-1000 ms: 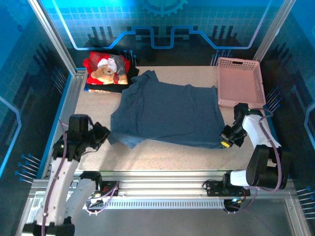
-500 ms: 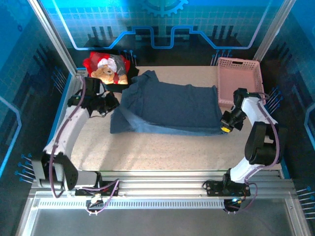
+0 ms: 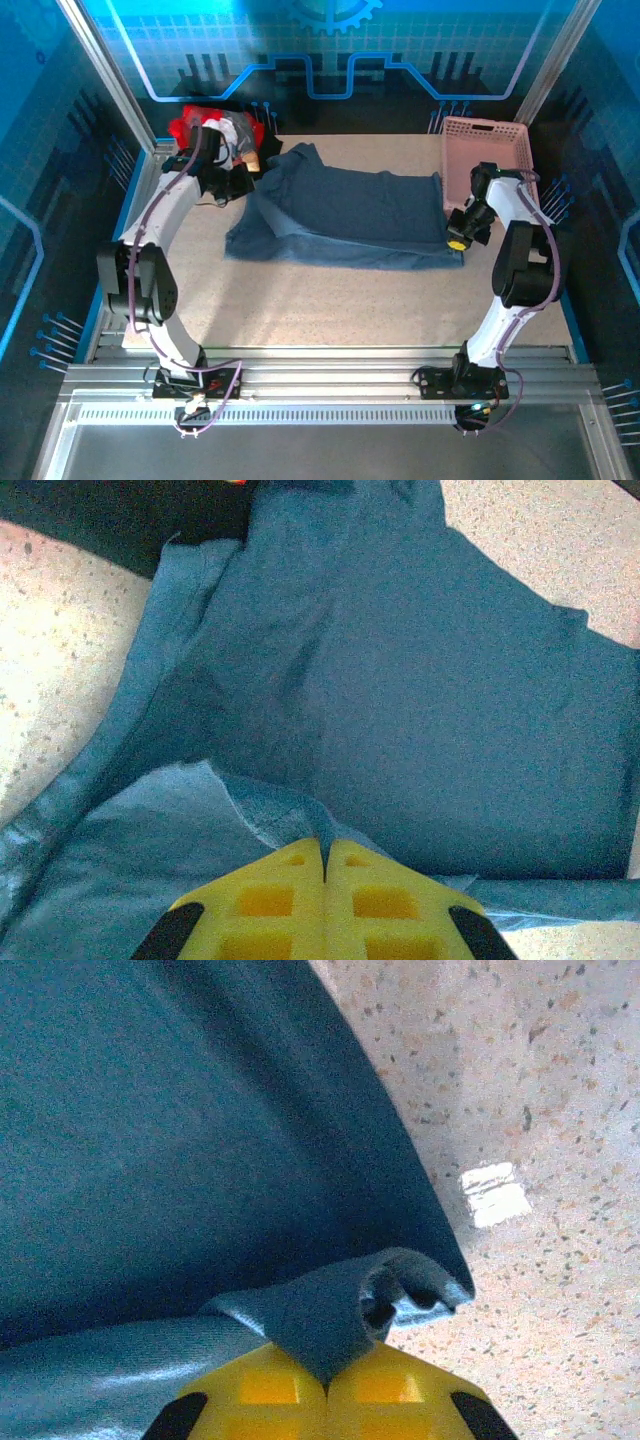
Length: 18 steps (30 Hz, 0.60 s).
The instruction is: Fold and stack the t-shirts
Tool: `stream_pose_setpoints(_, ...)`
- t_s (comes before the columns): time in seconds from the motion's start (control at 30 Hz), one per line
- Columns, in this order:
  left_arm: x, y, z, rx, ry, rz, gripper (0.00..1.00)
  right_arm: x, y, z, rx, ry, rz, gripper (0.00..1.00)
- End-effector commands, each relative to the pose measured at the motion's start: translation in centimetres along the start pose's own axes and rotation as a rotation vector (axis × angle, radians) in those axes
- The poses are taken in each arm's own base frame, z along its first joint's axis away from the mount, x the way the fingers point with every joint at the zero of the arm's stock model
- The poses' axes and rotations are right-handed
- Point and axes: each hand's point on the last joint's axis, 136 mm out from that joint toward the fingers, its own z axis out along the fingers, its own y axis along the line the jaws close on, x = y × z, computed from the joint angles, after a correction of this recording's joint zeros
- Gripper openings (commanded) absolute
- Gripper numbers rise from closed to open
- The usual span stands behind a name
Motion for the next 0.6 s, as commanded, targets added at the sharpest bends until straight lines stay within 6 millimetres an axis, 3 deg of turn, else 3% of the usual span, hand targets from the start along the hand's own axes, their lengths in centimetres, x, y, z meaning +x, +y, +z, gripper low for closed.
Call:
stream_pose_setpoints(0.0, -0.8, -0.5, 0.4, 0.000, 0.007, 0.068, 0.00, -0.7, 0.3, 0.0, 0.035, 0.002, -0.039, 0.05)
stream_pose_setpoints(0.33, -2.2, 0.5, 3.8, -0.026, 0.028, 0.061, 0.00, -2.5, 0.8, 1.2, 0.065, 0.003, -0.057, 0.08)
stream_pose_setpoints(0.47, -3.0, 0.8, 5.0, -0.031, 0.006, 0.010, 0.00, -3.6, 1.3, 1.4, 0.061, -0.018, -0.050, 0.16)
stream_pose_setpoints(0.5, -3.1, 0.9, 5.3, -0.026, 0.001, -0.011, 0.10, -3.8, 1.5, 1.4, 0.051, -0.026, -0.046, 0.19)
stream_pose_setpoints(0.57, -3.6, 0.4, 5.3, 0.001, -0.016, -0.066, 0.57, -4.4, 2.1, 0.6, 0.020, -0.066, -0.040, 0.42)
